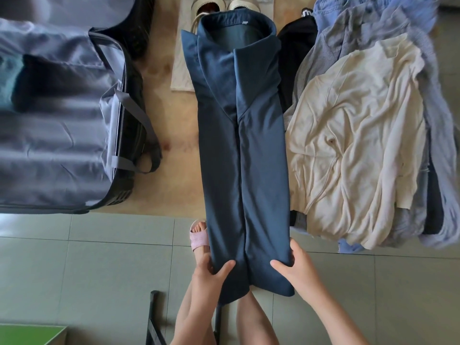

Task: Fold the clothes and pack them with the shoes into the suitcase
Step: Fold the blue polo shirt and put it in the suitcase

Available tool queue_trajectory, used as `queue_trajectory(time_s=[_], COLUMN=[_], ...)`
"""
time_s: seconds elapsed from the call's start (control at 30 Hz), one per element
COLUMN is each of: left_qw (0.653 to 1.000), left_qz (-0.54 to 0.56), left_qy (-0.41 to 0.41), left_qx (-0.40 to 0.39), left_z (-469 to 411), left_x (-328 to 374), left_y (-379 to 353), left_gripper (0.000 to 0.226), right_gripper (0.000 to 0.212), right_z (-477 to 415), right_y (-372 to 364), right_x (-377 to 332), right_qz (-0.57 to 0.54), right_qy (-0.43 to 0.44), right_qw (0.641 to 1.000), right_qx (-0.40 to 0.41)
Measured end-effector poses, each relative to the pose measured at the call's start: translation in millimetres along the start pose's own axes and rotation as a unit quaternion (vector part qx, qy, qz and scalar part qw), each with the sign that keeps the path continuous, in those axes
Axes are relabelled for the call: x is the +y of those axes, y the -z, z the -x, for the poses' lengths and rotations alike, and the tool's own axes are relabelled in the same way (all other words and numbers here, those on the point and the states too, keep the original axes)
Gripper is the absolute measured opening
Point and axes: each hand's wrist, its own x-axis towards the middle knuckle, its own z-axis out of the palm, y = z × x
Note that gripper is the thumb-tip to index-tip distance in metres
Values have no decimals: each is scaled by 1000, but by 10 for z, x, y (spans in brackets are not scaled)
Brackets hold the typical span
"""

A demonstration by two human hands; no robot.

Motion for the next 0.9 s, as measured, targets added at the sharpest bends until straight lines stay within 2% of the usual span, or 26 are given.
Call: queue_trajectory(time_s=[0.13, 0.23, 0.47, 0.67, 0.9], left_qw=[998, 997, 999, 1000, 995], left_qz=[39, 26, 6, 1, 73], left_qy=[3, -7, -5, -4, -56], left_qx=[-51, -78, -33, -28, -24], left_z=[27, 64, 91, 154, 370], left_x=[23, 39, 69, 111, 199], left_y=[-14, 9, 73, 98, 75], left_gripper=[14, 20, 38, 46, 63], right_gripper=[47, 55, 72, 89, 75], right_z=[39, 44, 122, 136, 244], right_y=[0, 4, -1, 33, 155], right_x=[1, -8, 36, -10, -35], right_qz=[-27, -32, -23, -24, -21], right_qy=[-7, -20, 33, 41, 72], right_qw=[999, 999, 999, 999, 997], right_qx=[21, 32, 28, -3, 14])
